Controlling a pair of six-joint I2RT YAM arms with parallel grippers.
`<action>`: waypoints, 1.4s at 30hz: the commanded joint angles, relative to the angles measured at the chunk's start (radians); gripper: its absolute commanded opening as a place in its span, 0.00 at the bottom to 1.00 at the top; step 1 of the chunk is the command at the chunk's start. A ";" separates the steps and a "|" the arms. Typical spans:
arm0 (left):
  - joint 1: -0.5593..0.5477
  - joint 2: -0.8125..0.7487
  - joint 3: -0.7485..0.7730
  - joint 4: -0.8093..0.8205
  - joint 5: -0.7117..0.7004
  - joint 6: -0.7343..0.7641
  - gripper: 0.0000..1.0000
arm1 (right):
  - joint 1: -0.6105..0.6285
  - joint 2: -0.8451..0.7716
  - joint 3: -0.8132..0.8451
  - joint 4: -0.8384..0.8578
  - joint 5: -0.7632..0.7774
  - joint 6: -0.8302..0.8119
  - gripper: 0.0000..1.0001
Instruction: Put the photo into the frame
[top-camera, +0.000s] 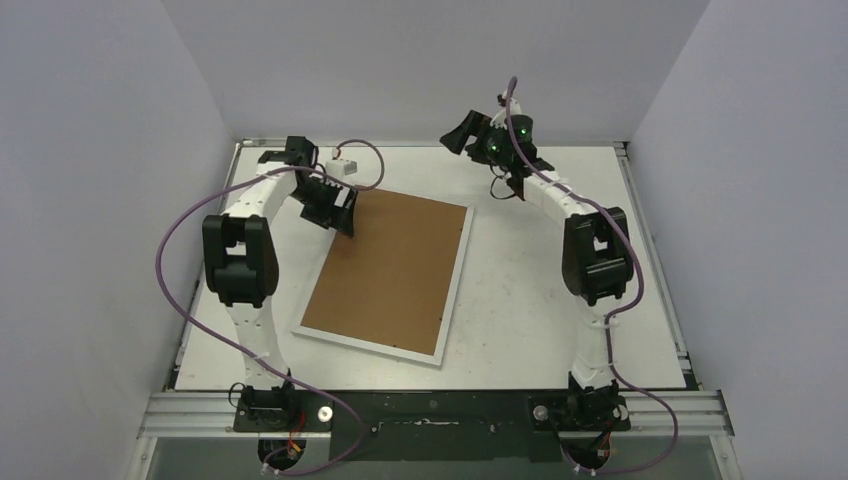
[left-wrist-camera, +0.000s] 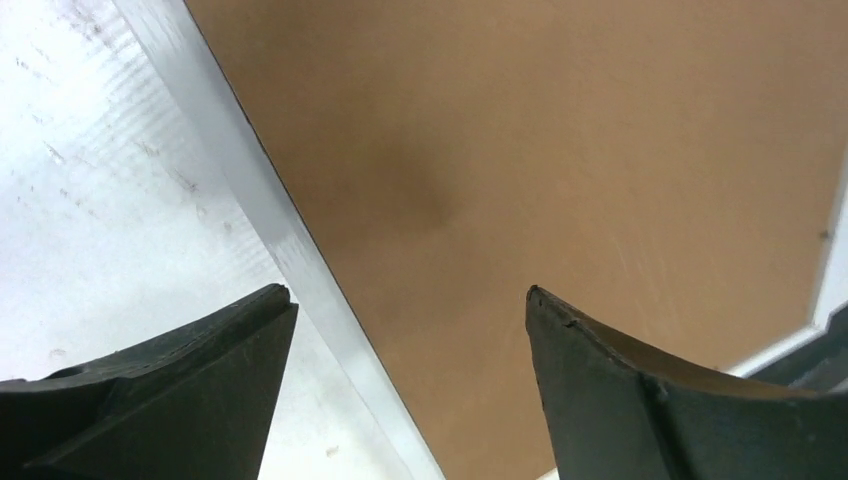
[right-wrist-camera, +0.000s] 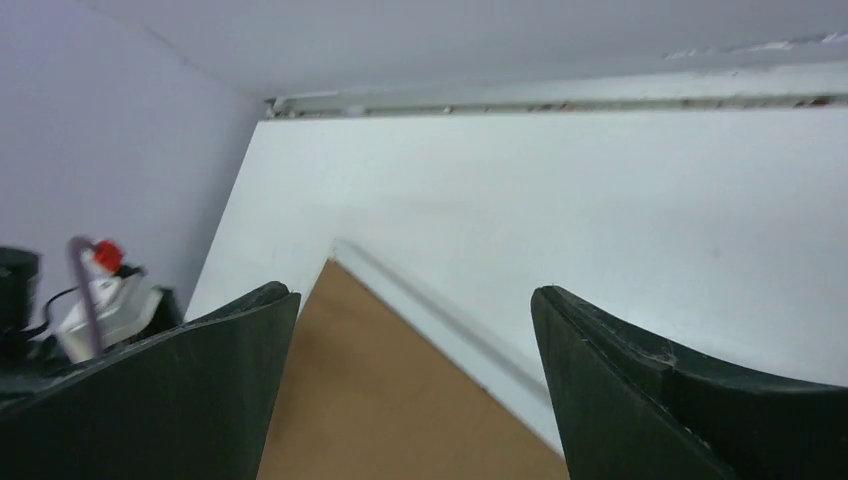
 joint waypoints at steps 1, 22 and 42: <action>0.042 -0.141 0.046 -0.245 0.089 0.157 0.87 | -0.015 0.166 0.130 -0.107 0.107 -0.148 0.90; -0.136 -0.757 -0.923 0.112 -0.408 0.441 0.96 | -0.034 0.246 -0.052 0.147 -0.129 0.031 0.92; -0.100 -0.477 -0.774 0.510 -0.598 0.357 0.96 | 0.006 -0.276 -0.936 0.420 -0.107 0.111 0.97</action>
